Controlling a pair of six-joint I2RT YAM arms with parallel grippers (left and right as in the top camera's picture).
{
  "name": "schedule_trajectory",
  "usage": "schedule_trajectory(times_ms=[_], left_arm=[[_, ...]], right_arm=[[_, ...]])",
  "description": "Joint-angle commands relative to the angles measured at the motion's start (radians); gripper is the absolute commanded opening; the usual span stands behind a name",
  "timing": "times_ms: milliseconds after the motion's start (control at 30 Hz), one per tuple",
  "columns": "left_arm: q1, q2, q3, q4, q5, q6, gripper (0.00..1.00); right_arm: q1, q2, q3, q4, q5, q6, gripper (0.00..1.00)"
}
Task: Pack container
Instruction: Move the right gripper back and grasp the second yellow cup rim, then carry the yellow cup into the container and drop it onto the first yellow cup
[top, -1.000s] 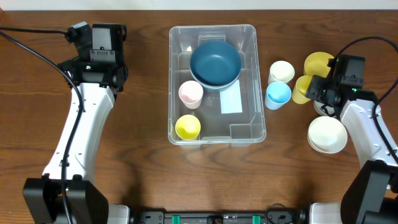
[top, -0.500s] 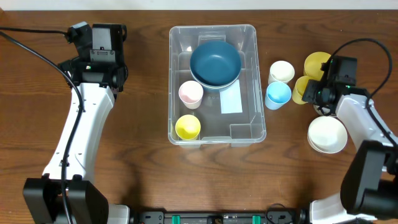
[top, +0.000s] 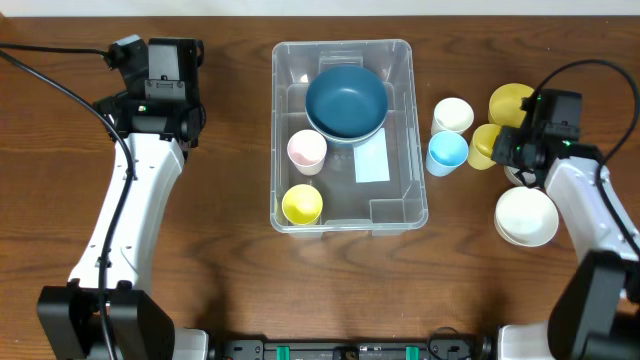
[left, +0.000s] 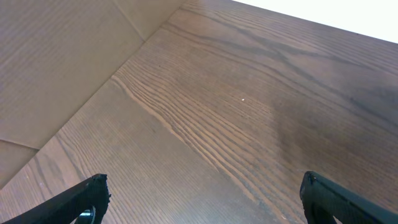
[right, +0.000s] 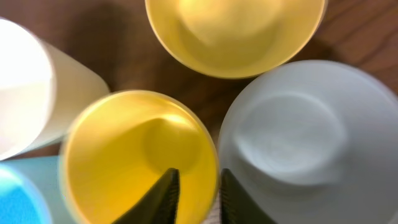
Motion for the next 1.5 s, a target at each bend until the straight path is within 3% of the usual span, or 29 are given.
schedule_trajectory(times_ms=[0,67,100,167,200,233,300,500,833,900,967,1067,1267,1467], left_arm=[[0.003,-0.015,0.003,-0.003,-0.023,0.006,0.98],[0.003,-0.015,0.003,-0.003,-0.023,0.006,0.98],[0.003,-0.015,0.003,-0.003,-0.023,0.006,0.98],[0.003,-0.015,0.003,-0.003,-0.023,0.006,0.98],[0.003,-0.015,0.003,-0.003,-0.023,0.006,0.98],[0.003,-0.015,0.003,-0.003,-0.023,0.006,0.98],[0.003,-0.015,0.003,-0.003,-0.023,0.006,0.99],[0.003,-0.015,0.003,-0.003,-0.023,0.006,0.98],[0.003,-0.015,0.003,-0.003,-0.023,0.006,0.98],[0.003,-0.015,0.003,-0.003,-0.023,0.006,0.98],[0.003,-0.015,0.003,-0.003,-0.023,0.006,0.98],[0.003,-0.015,0.003,-0.003,-0.023,0.006,0.98],[0.003,-0.015,0.003,-0.003,-0.023,0.006,0.98],[0.003,-0.015,0.003,-0.003,-0.023,0.006,0.98]], right_arm=[[-0.009,-0.068,-0.002,-0.013,0.0,-0.003,0.08],[-0.009,-0.079,-0.002,-0.019,0.0,-0.003,0.07],[-0.009,-0.08,-0.002,-0.019,0.0,-0.003,0.11],[-0.009,-0.078,-0.003,-0.019,0.001,-0.003,0.35],[-0.009,-0.077,-0.003,-0.019,0.001,-0.003,0.41],[-0.009,-0.077,-0.003,-0.019,0.001,-0.003,0.47],[-0.009,-0.077,-0.003,-0.019,0.009,-0.003,0.48],[-0.009,-0.052,-0.006,-0.016,0.027,-0.011,0.38],[-0.009,0.072,-0.006,0.017,0.026,-0.011,0.38],[-0.009,0.084,-0.006,0.02,0.026,-0.01,0.3],[-0.009,0.086,-0.006,0.023,0.026,-0.01,0.13],[-0.009,0.086,-0.006,0.026,0.026,-0.01,0.02],[-0.009,0.068,-0.005,0.017,0.026,-0.01,0.01],[-0.009,-0.079,-0.003,-0.042,0.035,-0.002,0.01]])
